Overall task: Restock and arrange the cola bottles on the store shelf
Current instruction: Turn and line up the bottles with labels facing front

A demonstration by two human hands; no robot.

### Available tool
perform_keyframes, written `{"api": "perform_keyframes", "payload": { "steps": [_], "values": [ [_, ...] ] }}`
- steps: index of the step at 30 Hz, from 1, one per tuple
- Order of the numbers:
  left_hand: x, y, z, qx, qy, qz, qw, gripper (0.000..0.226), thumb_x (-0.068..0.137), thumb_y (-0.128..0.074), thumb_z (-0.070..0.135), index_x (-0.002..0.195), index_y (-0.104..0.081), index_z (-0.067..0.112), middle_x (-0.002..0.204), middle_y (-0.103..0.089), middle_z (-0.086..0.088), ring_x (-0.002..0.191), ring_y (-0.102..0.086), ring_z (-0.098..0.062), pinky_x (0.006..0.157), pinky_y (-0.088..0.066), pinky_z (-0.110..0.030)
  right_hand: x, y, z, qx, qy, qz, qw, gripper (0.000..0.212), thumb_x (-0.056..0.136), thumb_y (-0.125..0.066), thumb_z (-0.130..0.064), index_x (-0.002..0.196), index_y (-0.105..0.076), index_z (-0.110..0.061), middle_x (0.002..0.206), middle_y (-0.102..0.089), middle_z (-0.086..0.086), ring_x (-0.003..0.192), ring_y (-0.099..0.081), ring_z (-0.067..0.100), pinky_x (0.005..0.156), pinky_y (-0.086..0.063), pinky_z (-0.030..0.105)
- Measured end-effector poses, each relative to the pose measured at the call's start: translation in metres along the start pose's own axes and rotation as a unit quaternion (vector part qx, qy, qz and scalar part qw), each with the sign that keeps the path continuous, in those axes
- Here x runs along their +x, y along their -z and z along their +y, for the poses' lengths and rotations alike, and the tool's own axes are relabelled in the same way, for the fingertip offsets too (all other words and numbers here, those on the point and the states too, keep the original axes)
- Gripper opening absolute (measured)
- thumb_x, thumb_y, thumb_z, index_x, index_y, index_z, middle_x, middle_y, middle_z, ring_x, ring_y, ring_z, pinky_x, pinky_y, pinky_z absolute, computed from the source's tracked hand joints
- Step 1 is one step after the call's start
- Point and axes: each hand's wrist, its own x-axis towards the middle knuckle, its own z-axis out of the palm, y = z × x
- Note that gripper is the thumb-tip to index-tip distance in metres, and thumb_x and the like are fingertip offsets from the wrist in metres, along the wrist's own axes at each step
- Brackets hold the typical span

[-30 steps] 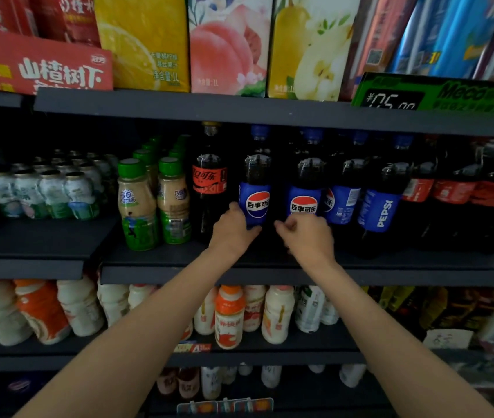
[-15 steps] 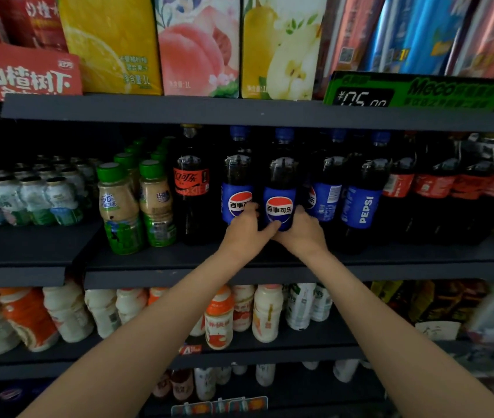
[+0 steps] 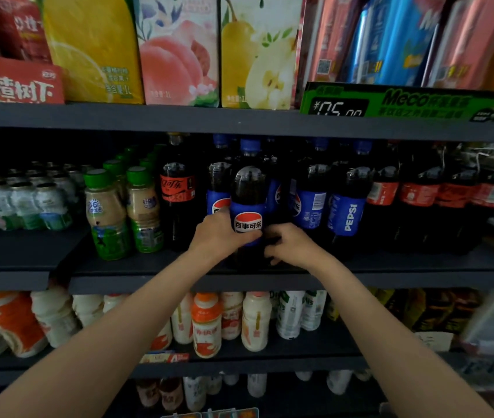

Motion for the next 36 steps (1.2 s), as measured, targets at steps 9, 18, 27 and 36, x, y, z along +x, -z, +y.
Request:
{"api": "perform_keyframes", "payload": {
  "steps": [9, 18, 27, 36],
  "values": [
    [-0.013, 0.012, -0.008, -0.01, -0.012, 0.018, 1.0, 0.062, 0.072, -0.073, 0.045, 0.121, -0.047, 0.017, 0.116, -0.063, -0.002, 0.107, -0.06, -0.021, 0.085, -0.046, -0.03, 0.055, -0.008, -0.022, -0.047, -0.019, 0.236, 0.971, 0.065, 0.089, -0.06, -0.015, 0.141, -0.025, 0.002, 0.141, -0.038, 0.022, 0.128, -0.042, 0.036, 0.101, -0.039, 0.041],
    [-0.007, 0.022, -0.02, -0.011, 0.003, 0.006, 1.0, 0.059, 0.07, -0.074, 0.047, 0.117, -0.05, 0.018, 0.114, -0.064, 0.0, 0.106, -0.06, -0.02, 0.089, -0.048, -0.032, 0.074, -0.036, -0.014, 0.017, -0.137, 0.294, 0.946, 0.062, 0.088, -0.061, -0.018, 0.138, -0.028, -0.001, 0.143, -0.036, 0.019, 0.123, -0.049, 0.038, 0.091, -0.045, 0.045],
    [-0.001, 0.027, -0.031, -0.044, -0.02, -0.03, 0.998, 0.057, 0.07, -0.075, 0.044, 0.116, -0.05, 0.021, 0.114, -0.063, 0.001, 0.103, -0.06, -0.016, 0.088, -0.048, -0.03, 0.07, -0.046, -0.012, -0.044, -0.139, 0.307, 0.941, 0.075, 0.081, -0.067, -0.04, 0.135, -0.03, -0.003, 0.14, -0.035, 0.019, 0.114, -0.054, 0.039, 0.084, -0.048, 0.044],
    [0.002, 0.03, -0.034, -0.054, -0.044, -0.046, 0.997, 0.06, 0.071, -0.075, 0.042, 0.121, -0.048, 0.021, 0.117, -0.063, 0.001, 0.105, -0.059, -0.015, 0.084, -0.043, -0.023, 0.07, -0.048, -0.005, 0.011, -0.122, 0.309, 0.943, 0.066, 0.083, -0.065, -0.032, 0.132, -0.033, -0.001, 0.134, -0.047, 0.019, 0.118, -0.052, 0.037, 0.089, -0.046, 0.045]
  ]
}}
